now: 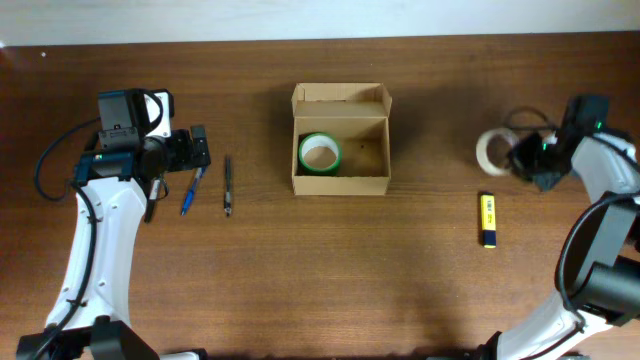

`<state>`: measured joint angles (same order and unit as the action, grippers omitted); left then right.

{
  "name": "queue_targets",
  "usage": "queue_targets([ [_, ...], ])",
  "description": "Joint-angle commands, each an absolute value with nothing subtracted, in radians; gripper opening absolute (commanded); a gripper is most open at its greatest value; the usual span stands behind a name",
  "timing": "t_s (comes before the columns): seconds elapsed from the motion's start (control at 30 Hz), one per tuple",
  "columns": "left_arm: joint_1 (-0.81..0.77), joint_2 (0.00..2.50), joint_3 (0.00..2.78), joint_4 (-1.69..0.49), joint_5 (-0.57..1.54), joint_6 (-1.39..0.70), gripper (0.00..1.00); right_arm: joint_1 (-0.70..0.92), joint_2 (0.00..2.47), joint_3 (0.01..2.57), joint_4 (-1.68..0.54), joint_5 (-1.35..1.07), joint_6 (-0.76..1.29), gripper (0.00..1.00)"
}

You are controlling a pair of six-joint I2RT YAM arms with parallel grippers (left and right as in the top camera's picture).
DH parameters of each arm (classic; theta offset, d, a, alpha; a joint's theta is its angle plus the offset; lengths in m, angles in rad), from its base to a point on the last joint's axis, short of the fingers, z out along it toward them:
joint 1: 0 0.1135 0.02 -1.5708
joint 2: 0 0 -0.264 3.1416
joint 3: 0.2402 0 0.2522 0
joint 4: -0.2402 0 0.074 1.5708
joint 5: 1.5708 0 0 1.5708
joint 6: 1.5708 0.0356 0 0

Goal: Pack container
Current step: 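Carry white tape with right gripper into the box and release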

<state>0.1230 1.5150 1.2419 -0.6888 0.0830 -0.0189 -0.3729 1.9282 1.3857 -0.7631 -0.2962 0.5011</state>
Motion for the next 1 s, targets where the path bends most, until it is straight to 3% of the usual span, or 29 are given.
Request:
queue_targets([
  [0.0, 0.128, 1.520, 1.258, -0.686, 0.097, -0.002, 1.00, -0.282, 1.804, 1.623, -0.850, -0.464, 0.223, 0.04],
  [0.2, 0.127, 1.520, 1.258, -0.686, 0.097, -0.002, 0.99, 0.016, 1.785, 1.987, -1.106, -0.351, -0.097, 0.04],
  [0.5, 0.127, 1.520, 1.258, -0.686, 0.097, -0.002, 0.99, 0.435, 1.883, 2.001, -1.123, 0.036, -0.372, 0.04],
  [0.63, 0.127, 1.520, 1.258, -0.686, 0.097, -0.002, 0.99, 0.487, 1.990, 2.001, -1.110, 0.126, -0.393, 0.04],
  [0.97, 0.127, 1.520, 1.258, -0.686, 0.097, -0.002, 0.99, 0.486, 2.184, 2.001, -1.070, 0.062, -0.384, 0.04],
])
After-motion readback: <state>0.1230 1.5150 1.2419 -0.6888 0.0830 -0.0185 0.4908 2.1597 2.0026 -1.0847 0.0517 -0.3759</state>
